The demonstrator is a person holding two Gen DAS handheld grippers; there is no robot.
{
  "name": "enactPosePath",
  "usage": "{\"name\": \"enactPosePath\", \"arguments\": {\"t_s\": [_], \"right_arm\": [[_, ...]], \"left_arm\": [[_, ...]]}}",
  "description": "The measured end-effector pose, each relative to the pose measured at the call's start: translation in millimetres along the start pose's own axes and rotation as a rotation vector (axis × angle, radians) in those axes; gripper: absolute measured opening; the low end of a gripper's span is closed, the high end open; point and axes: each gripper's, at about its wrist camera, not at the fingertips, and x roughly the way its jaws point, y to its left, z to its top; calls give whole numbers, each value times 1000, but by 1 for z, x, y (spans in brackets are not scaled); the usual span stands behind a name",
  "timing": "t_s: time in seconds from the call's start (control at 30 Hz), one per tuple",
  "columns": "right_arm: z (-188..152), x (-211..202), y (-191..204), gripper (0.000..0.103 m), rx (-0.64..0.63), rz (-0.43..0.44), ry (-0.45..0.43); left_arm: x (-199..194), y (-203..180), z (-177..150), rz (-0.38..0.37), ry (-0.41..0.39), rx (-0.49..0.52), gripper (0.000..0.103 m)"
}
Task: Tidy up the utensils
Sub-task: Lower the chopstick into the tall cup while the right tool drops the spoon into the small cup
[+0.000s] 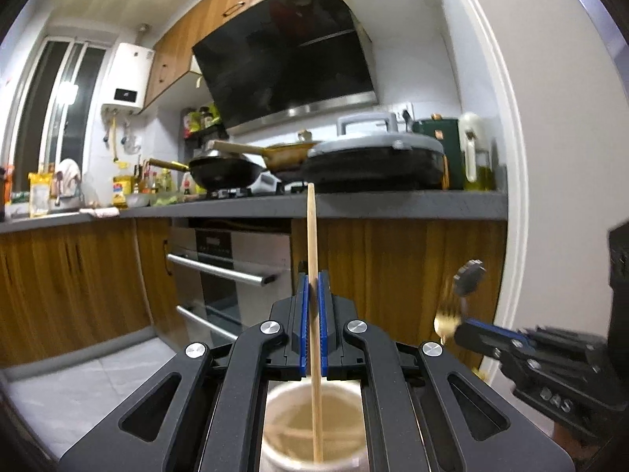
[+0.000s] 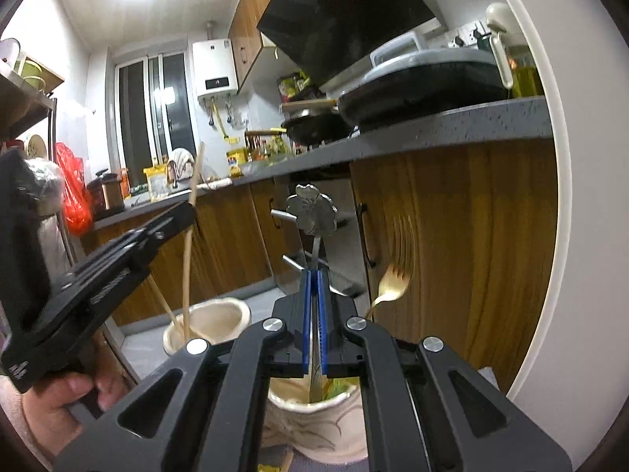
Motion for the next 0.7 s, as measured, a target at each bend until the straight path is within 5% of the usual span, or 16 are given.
{"name": "enactPosePath", "arguments": {"t_s": [0.4,0.7], "right_arm": [[-15,12,0,3,-19,-30,82],[-13,15,-2,3,-11,-50,95]], "left_arm": [[-9,10,-36,-15,208,-36,5],[-10,8,-45,-19,241,-32,6]]}}
